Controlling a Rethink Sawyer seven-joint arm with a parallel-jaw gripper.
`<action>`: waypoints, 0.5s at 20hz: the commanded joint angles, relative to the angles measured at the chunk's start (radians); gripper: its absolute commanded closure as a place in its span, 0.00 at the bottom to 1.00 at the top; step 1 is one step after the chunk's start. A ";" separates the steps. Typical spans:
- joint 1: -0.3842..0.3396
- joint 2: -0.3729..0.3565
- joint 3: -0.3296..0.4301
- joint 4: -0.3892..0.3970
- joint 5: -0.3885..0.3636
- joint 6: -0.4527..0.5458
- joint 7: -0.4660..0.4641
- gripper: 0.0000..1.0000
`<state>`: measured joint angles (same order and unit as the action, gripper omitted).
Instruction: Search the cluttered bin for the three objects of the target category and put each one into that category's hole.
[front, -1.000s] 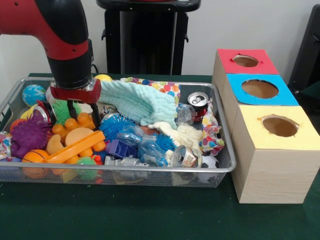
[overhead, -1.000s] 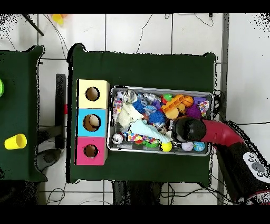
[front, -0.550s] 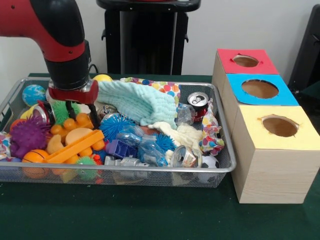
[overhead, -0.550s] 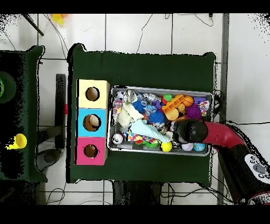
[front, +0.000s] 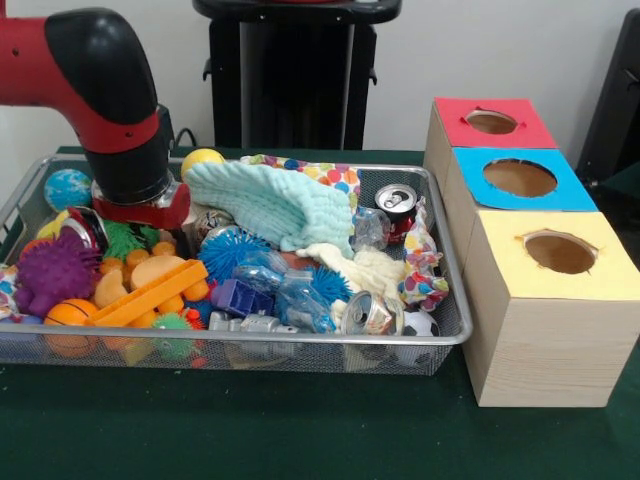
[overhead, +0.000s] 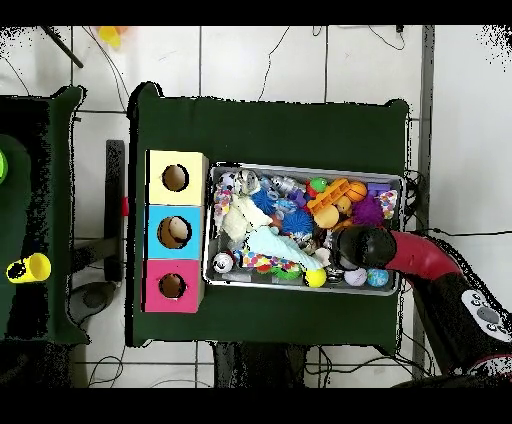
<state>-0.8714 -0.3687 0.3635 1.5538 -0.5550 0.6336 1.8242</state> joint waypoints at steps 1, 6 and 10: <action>-0.036 0.137 -0.043 -0.147 -0.095 -0.057 -0.081 0.00; 0.002 0.128 -0.051 -0.133 -0.075 -0.049 -0.026 0.00; 0.030 0.108 -0.060 -0.120 -0.059 -0.035 0.007 0.00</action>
<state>-0.8547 -0.3669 0.3616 1.5405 -0.5562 0.6336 1.8244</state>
